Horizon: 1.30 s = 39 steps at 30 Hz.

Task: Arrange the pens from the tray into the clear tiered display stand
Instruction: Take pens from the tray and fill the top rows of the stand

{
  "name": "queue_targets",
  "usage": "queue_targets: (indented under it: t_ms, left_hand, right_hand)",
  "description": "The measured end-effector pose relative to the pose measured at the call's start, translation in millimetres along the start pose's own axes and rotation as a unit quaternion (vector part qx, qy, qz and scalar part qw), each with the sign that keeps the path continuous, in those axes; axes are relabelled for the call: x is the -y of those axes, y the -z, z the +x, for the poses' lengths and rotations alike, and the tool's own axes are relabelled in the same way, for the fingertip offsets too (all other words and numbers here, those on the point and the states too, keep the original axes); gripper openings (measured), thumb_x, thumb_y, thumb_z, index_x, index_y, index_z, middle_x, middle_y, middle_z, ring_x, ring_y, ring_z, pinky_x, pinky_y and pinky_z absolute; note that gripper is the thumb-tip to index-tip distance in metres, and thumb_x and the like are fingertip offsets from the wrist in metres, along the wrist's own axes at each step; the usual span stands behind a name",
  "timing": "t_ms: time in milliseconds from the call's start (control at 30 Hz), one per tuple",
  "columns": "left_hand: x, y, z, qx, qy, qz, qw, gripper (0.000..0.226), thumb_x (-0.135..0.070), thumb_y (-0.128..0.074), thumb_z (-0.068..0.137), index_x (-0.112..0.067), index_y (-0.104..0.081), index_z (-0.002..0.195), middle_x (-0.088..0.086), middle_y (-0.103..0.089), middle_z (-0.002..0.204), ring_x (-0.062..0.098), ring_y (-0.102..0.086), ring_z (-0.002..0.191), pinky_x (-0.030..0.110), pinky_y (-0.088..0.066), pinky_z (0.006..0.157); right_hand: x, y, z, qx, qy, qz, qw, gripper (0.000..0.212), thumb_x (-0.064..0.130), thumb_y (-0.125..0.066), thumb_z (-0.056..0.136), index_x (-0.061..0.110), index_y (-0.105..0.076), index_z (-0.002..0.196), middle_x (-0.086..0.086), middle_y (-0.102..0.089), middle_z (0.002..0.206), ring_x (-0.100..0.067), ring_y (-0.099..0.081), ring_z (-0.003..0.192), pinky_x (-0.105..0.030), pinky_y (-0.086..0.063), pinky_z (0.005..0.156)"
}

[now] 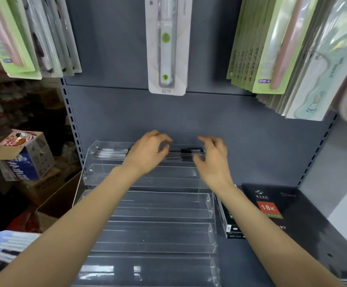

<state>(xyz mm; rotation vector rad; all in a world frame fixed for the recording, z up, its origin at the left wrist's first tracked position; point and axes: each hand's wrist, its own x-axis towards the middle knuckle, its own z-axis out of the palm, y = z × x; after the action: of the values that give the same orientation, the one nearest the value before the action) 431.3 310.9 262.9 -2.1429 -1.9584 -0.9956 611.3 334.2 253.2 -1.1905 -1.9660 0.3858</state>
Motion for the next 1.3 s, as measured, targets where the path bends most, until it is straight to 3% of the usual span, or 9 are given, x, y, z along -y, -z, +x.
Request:
queue_targets:
  t_ms: [100,200,333,500,767,900,967,1167,1300]
  left_hand:
    - [-1.4,16.2,-24.5,-0.076,-0.001,-0.012,0.997,0.023,-0.015,-0.053,0.090,-0.016,-0.062,0.111,0.003,-0.060,0.099,0.022,-0.058,0.096,0.036,-0.048,0.084]
    - [15.6,38.9,-60.4,-0.084,0.009,-0.020,0.996,0.021,-0.015,-0.055,0.090,-0.016,-0.063,0.108,-0.002,-0.060,0.094,0.017,-0.059,0.089,0.028,-0.045,0.080]
    - [66.4,85.6,-124.0,-0.079,0.041,-0.025,0.996,0.022,-0.014,-0.055,0.090,-0.018,-0.064,0.110,-0.004,-0.059,0.095,0.008,-0.055,0.086,0.020,-0.041,0.080]
    - [158.8,141.9,-217.1,-0.071,0.131,0.026,0.988,0.020,-0.019,-0.055,0.091,-0.021,-0.064,0.109,0.004,-0.063,0.093,0.020,-0.060,0.084,0.035,-0.050,0.074]
    - [294.7,167.7,-352.8,0.081,0.281,0.035,0.956,0.020,-0.024,-0.048,0.094,-0.019,-0.063,0.106,0.003,-0.066,0.102,0.024,-0.061,0.093,0.039,-0.051,0.078]
    - [340.5,158.9,-403.9,0.145,0.323,0.026,0.935,0.022,-0.026,-0.045,0.095,-0.013,-0.063,0.096,0.012,-0.066,0.097,0.034,-0.061,0.085,0.047,-0.051,0.072]
    - [356.6,149.9,-424.3,0.175,0.333,0.021,0.926,0.023,-0.021,-0.044,0.096,-0.006,-0.061,0.096,0.018,-0.064,0.096,0.035,-0.060,0.082,0.047,-0.050,0.072]
    - [385.8,120.5,-461.7,0.235,0.315,0.029,0.919,0.037,-0.015,-0.041,0.098,-0.012,-0.047,0.135,0.009,-0.045,0.140,0.029,-0.051,0.118,0.040,-0.042,0.096]
    - [395.3,105.6,-473.8,0.265,0.289,0.017,0.920,0.044,-0.017,-0.036,0.100,-0.014,-0.033,0.144,0.003,-0.027,0.153,0.019,-0.029,0.140,0.036,-0.035,0.108]
  right_hand:
    - [32.4,-10.8,-13.7,0.016,0.050,0.021,0.998,0.042,0.006,-0.051,0.090,0.014,-0.049,0.131,-0.003,-0.043,0.129,-0.017,-0.041,0.121,-0.015,-0.030,0.098]
    - [68.0,-32.6,-29.8,0.048,0.066,0.067,0.994,0.032,0.003,-0.051,0.087,0.013,-0.060,0.116,-0.002,-0.055,0.113,-0.014,-0.056,0.100,-0.022,-0.043,0.092]
    - [123.0,-78.0,-58.3,0.092,0.089,0.094,0.987,0.025,0.002,-0.051,0.087,0.014,-0.065,0.103,-0.002,-0.063,0.102,-0.009,-0.055,0.082,-0.002,-0.038,0.075]
    - [207.0,-163.2,-105.5,0.180,0.123,0.106,0.970,0.022,0.005,-0.050,0.089,0.013,-0.066,0.102,-0.002,-0.063,0.102,-0.007,-0.052,0.080,-0.008,-0.037,0.068]
    - [289.0,-316.9,-194.5,0.386,0.090,0.019,0.918,0.024,0.011,-0.046,0.095,0.006,-0.061,0.112,-0.013,-0.063,0.108,-0.027,-0.058,0.098,-0.036,-0.047,0.084]
    - [285.3,-373.4,-230.4,0.450,0.032,-0.016,0.892,0.024,0.005,-0.042,0.095,-0.004,-0.060,0.108,-0.026,-0.061,0.098,-0.037,-0.057,0.083,-0.046,-0.047,0.077]
    - [277.7,-396.6,-243.5,0.470,0.016,-0.042,0.881,0.025,0.005,-0.042,0.096,-0.006,-0.057,0.112,-0.031,-0.058,0.106,-0.040,-0.057,0.089,-0.049,-0.046,0.081]
    - [255.9,-439.2,-262.1,0.490,0.020,-0.099,0.866,0.040,0.014,-0.045,0.098,0.011,-0.041,0.138,-0.015,-0.038,0.143,-0.035,-0.055,0.110,-0.047,-0.048,0.092]
    - [246.4,-452.5,-268.4,0.492,0.036,-0.145,0.858,0.038,0.016,-0.046,0.098,0.014,-0.041,0.136,-0.011,-0.039,0.136,-0.030,-0.044,0.117,-0.044,-0.045,0.093]
